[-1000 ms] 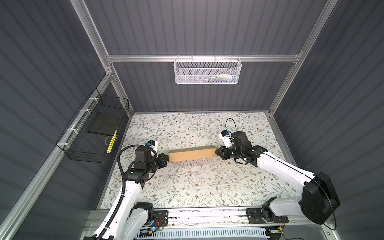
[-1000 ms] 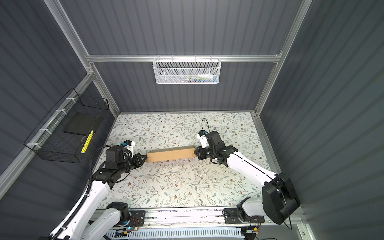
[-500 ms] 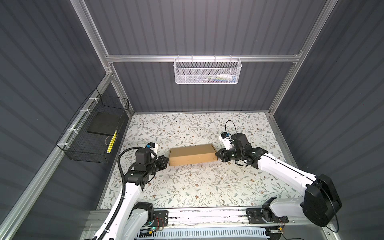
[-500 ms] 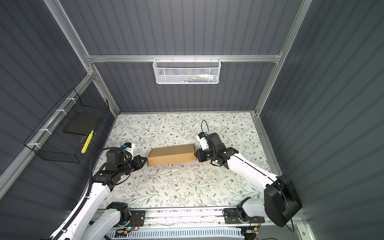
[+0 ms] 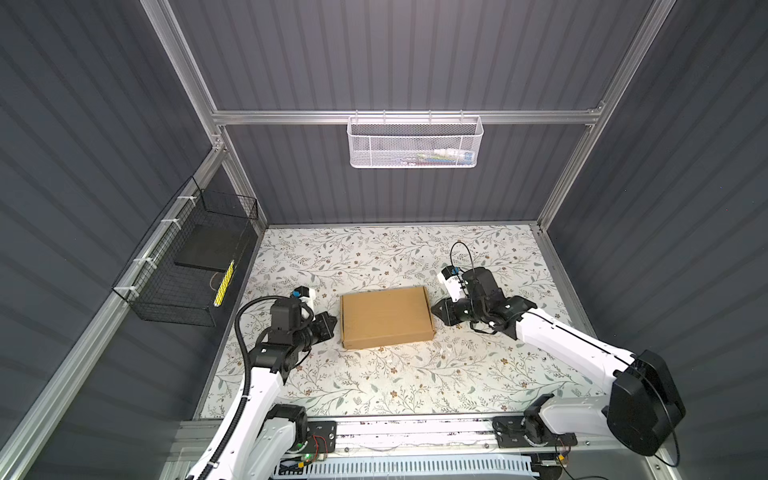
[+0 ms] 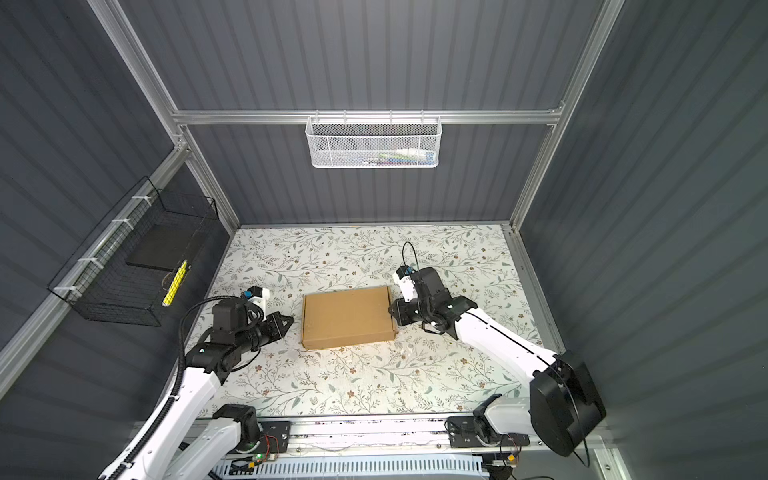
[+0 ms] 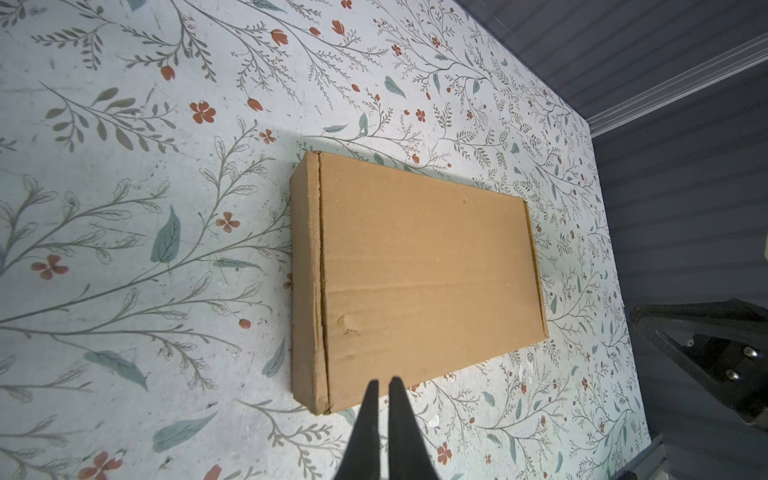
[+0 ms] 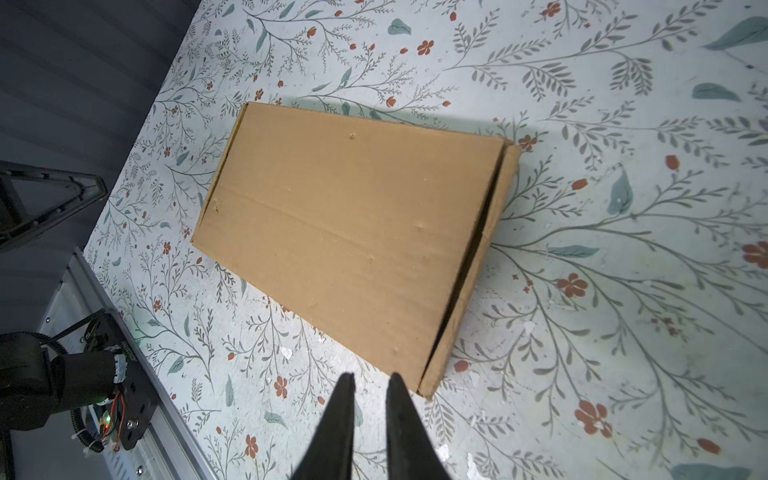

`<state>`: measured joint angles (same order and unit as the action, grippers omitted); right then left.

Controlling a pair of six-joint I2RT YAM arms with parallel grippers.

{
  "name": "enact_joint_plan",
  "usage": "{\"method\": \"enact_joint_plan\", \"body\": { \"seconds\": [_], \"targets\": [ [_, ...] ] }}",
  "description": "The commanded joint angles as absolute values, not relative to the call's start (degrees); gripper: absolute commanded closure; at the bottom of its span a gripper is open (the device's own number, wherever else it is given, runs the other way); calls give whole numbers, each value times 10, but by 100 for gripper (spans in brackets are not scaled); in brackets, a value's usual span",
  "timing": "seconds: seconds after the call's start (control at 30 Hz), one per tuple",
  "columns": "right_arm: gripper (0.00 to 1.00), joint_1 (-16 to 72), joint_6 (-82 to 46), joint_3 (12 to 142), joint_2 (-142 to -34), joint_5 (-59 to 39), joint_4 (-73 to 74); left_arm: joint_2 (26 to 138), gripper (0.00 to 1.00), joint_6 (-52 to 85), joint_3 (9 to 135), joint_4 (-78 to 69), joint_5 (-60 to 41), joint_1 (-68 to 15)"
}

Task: Fold the paper box
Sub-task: 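Hold both box ends and lay the box flat on the table, then open both grippers and draw them back from the flat box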

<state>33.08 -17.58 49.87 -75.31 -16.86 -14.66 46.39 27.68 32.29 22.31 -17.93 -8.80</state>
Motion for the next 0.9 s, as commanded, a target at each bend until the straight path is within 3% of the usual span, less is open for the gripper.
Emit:
{"method": "enact_joint_plan", "body": {
  "seconds": [0.0,0.37,0.87],
  "targets": [
    [80,333,-174,492,-742,-158,-142,469,91,279,319,224,-171,-90],
    [74,331,-187,479,-747,-141,-108,488,79,266,336,221,-153,-90],
    [67,300,-215,446,-738,-134,-64,512,42,244,350,213,-130,-90]
  ]
}}
